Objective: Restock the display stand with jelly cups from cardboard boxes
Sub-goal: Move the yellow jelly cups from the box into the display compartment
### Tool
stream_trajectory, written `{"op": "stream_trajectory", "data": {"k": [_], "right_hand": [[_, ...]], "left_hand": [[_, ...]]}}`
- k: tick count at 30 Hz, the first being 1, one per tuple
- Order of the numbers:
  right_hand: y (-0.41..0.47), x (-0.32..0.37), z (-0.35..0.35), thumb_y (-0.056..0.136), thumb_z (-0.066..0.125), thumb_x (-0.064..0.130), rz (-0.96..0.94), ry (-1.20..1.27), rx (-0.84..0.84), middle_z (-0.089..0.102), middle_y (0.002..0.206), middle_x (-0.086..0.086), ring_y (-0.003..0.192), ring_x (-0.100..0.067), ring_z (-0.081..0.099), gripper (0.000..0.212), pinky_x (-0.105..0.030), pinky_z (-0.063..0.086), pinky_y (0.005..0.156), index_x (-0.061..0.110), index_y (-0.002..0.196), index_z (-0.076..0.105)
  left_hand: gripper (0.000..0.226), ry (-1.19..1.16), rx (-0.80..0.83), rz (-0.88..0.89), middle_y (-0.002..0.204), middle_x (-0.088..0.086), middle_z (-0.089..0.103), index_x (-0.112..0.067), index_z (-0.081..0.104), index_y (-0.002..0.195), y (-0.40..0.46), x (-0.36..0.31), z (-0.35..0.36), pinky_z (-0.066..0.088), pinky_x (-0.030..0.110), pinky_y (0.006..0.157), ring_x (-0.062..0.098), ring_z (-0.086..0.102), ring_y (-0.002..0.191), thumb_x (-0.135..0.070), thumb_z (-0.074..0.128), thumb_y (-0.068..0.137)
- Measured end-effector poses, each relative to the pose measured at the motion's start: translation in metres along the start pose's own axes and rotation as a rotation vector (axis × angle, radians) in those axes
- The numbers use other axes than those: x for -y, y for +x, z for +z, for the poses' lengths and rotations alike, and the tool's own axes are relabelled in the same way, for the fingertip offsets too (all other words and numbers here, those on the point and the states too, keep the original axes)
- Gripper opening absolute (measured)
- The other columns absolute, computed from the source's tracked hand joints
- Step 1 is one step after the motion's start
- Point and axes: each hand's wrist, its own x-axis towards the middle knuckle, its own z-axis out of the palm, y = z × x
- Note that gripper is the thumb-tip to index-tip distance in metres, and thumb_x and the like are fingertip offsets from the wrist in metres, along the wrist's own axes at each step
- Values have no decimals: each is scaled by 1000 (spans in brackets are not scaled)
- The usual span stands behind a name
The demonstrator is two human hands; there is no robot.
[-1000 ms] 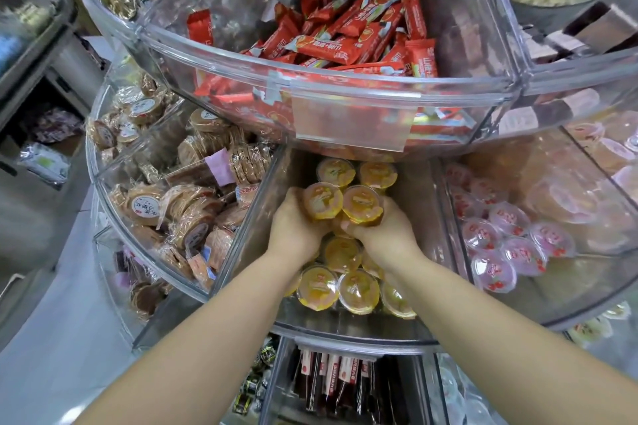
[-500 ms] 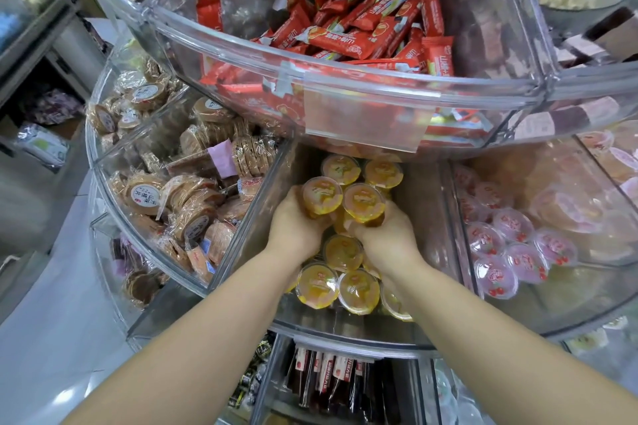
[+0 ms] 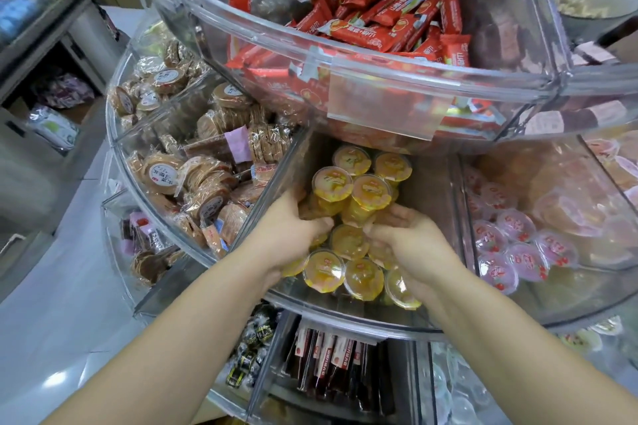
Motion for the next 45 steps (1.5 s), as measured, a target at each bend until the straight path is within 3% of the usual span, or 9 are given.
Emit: {"op": "stream_trajectory", "data": {"k": [4,8,15,17,21,24,34,39,45], "right_hand": [[-47,-1,20,82,63,1,-27,133,-16,57,101,-6,88,-15,58,37,-26,48,72,13,113,46],[-102,-29,73,79,67,10,-167,-72,380,58,78,9,69,-6,51,21,-17,45,66,24,92,57],[-137,-216,157,86,56,-2,186,-449,735,51,74,4,64,-8,44,19,-12,38,62,16,90,53],[-134,-285,168,87,52,-6,382,-602,722,47,74,-1,60,-8,41,19,-11,34,55,11,94,49],[-101,-423,164,89,50,-7,661,-859,598,57,98,-15,73,-16,52,25,-9,37,48,-5,114,50],[-61,-522,153,90,52,-1,628,-1082,532,54,127,-21,111,-29,54,31,-12,40,64,-8,120,51],[66,-722,130,89,51,18,321,-1842,718,49,130,-16,120,-31,48,37,-33,42,99,8,125,48],[87,-767,127,91,49,24,524,-1733,688,52,130,-13,118,-30,51,39,-27,43,92,11,128,47],[74,-757,124,78,68,20,250,-1520,534,36,136,-18,121,-34,44,70,-35,40,98,7,136,30]], "left_hand": [[44,-94,-72,195,121,-12,61,-26,55,120,-60,5,-32,49,9,81,0,60,106,-2,63,84],[35,-61,-374,284,96,-13,70,-36,66,92,-126,47,-63,47,9,80,0,64,91,-2,62,84],[33,-188,-715,-287,82,-9,71,-35,68,78,-215,257,-101,47,13,73,7,64,83,-5,59,87],[32,-204,-707,-467,85,-4,69,-27,65,81,-237,326,-98,48,26,82,20,63,90,2,53,88],[24,-69,-514,-748,84,-10,64,-19,64,95,-261,455,-79,38,2,66,16,62,90,0,53,87],[24,7,-335,-840,99,-1,66,-15,63,105,-252,547,-63,43,16,81,18,62,102,-4,53,86],[39,371,-24,-805,130,12,51,-12,45,127,-154,771,-3,42,38,102,29,49,120,-15,50,89],[40,597,26,-716,131,9,50,-14,42,128,-139,817,18,39,35,99,27,42,124,-8,48,89],[56,363,-122,-702,122,11,53,-14,45,121,-149,806,9,38,33,94,28,45,116,-31,71,74]]}}
